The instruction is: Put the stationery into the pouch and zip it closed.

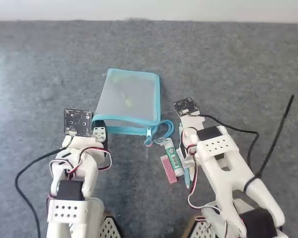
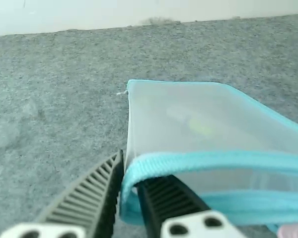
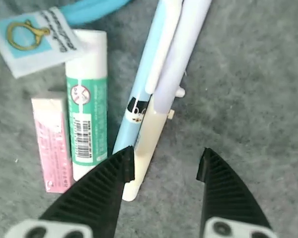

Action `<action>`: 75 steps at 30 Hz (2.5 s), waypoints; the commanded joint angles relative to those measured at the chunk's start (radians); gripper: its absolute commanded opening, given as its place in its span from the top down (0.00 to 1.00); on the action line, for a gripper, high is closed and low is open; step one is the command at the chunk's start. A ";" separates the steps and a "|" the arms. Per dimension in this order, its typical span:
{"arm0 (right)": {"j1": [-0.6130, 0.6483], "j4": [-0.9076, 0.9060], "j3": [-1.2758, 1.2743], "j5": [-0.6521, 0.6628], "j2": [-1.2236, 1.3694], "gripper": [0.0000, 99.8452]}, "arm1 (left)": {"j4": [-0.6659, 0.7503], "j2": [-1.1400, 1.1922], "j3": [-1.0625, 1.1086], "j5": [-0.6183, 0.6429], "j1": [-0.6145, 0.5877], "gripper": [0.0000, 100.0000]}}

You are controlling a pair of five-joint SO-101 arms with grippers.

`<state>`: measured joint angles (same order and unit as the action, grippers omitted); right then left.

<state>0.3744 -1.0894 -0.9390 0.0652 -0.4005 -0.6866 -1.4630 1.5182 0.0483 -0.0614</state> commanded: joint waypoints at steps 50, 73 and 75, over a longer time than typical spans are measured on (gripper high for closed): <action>0.298 -0.708 0.727 0.267 -0.145 0.99 | 0.032 -0.011 -0.016 0.014 0.005 0.99; 0.298 -0.710 0.675 0.236 -0.036 0.99 | 0.110 -0.008 -0.007 0.055 0.002 0.99; 0.285 -0.708 0.698 0.227 -0.024 0.99 | 0.109 -0.008 -0.007 0.054 0.003 0.99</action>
<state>0.6951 -1.7568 -0.3176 0.3122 -0.4266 -0.5961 -1.4630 1.5182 0.0882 -0.0598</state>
